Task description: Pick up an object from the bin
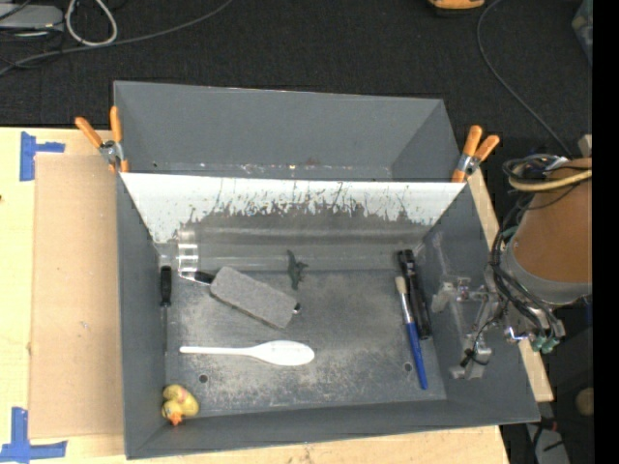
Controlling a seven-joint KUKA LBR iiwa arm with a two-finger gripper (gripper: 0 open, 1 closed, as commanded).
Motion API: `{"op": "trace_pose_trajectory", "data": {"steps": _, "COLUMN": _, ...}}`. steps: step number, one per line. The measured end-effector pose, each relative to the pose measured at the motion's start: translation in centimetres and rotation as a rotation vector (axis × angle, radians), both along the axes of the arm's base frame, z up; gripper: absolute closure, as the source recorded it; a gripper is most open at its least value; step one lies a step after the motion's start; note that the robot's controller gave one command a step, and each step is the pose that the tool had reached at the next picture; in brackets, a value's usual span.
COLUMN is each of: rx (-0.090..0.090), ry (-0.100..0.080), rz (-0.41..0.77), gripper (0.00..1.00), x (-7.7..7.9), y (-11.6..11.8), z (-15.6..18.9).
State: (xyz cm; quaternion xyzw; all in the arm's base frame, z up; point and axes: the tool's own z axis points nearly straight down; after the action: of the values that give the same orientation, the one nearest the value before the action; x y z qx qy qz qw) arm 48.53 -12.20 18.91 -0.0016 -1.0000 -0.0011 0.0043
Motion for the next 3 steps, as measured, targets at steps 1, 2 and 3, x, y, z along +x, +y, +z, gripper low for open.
{"op": "trace_pose_trajectory", "data": {"steps": 1, "rx": -0.001, "ry": -0.007, "rz": 0.005, "gripper": 0.00, "x": 0.2, "y": 0.1, "z": 0.3}}
{"op": "trace_pose_trajectory", "data": {"steps": 2, "rx": -0.002, "ry": -0.014, "rz": 0.244, "gripper": 0.00, "x": 2.9, "y": -1.4, "z": -5.3}}
{"op": "trace_pose_trajectory", "data": {"steps": 3, "rx": 0.001, "ry": -0.013, "rz": 0.512, "gripper": 0.00, "x": 5.7, "y": -0.5, "z": -5.7}}
